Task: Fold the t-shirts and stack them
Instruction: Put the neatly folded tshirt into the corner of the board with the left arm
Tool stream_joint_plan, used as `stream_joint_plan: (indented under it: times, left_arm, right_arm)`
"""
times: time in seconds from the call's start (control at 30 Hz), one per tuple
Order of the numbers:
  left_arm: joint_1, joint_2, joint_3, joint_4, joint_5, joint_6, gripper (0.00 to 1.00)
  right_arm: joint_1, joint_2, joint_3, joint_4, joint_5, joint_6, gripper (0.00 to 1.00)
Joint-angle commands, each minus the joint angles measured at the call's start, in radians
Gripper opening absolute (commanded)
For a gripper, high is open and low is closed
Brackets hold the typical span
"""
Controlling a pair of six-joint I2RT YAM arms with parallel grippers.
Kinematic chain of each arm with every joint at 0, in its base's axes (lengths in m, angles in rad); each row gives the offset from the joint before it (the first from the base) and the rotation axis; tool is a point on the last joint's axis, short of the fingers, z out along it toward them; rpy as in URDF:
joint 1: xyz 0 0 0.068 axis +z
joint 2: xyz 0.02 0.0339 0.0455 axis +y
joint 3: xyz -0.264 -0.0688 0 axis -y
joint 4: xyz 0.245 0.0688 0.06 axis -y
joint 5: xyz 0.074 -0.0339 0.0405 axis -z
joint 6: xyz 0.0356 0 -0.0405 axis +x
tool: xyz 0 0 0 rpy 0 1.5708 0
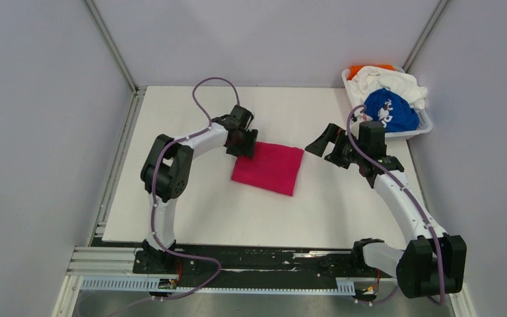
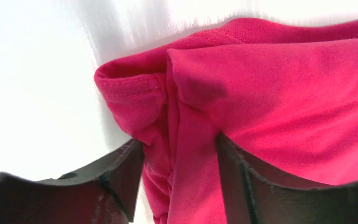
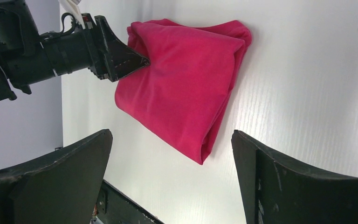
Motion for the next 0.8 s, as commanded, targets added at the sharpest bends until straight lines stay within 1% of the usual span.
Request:
stream_joint_plan:
  times: [0.0,0.03,0.07,0.1,0.13,0.17,0.23,0.4,0.5,0.63,0.67,0.77]
  left_arm:
    - [-0.043,0.052,0.002,-0.052,-0.100,-0.004,0.59]
    - [-0.055,0.051,0.001,-0.053,-0.122,-0.006,0.52]
    - [-0.059,0.050,0.000,-0.053,-0.133,-0.010,0.48]
    - [-0.066,0.050,0.000,-0.055,-0.156,-0.014,0.36]
    - [-0.068,0.050,0.002,-0.060,-0.168,-0.021,0.30]
    - [-0.069,0.050,0.002,-0.062,-0.193,-0.025,0.16]
    - [-0.069,0.044,0.004,-0.066,-0.244,-0.037,0.01]
    - [-0.058,0.007,0.003,-0.061,-0.349,-0.041,0.00]
    - [-0.009,-0.014,0.001,-0.048,-0.383,-0.027,0.00]
    - [0.079,-0.035,0.010,-0.022,-0.394,0.051,0.00]
    - [0.108,-0.042,0.013,-0.011,-0.396,0.091,0.00]
    - [0.165,-0.047,0.043,0.032,-0.432,0.165,0.00]
  right_arm:
    - [-0.001,-0.031,-0.011,-0.015,0.068,-0.035,1.00]
    - [-0.001,-0.032,-0.012,-0.017,0.075,-0.036,1.00]
    - [0.000,-0.031,-0.012,-0.020,0.082,-0.036,1.00]
    - [-0.001,-0.031,-0.013,-0.023,0.087,-0.038,1.00]
    - [0.000,-0.031,-0.014,-0.023,0.092,-0.040,1.00]
    - [-0.002,-0.031,-0.014,-0.025,0.099,-0.042,1.00]
    - [-0.002,-0.029,-0.015,-0.026,0.112,-0.048,1.00]
    - [-0.011,-0.008,-0.006,-0.030,0.142,-0.061,1.00]
    - [-0.012,0.011,0.012,-0.030,0.161,-0.073,1.00]
    - [-0.014,0.044,0.045,-0.027,0.201,-0.099,1.00]
    - [-0.014,0.050,0.049,-0.022,0.216,-0.104,1.00]
    - [-0.015,0.068,0.063,-0.013,0.265,-0.120,1.00]
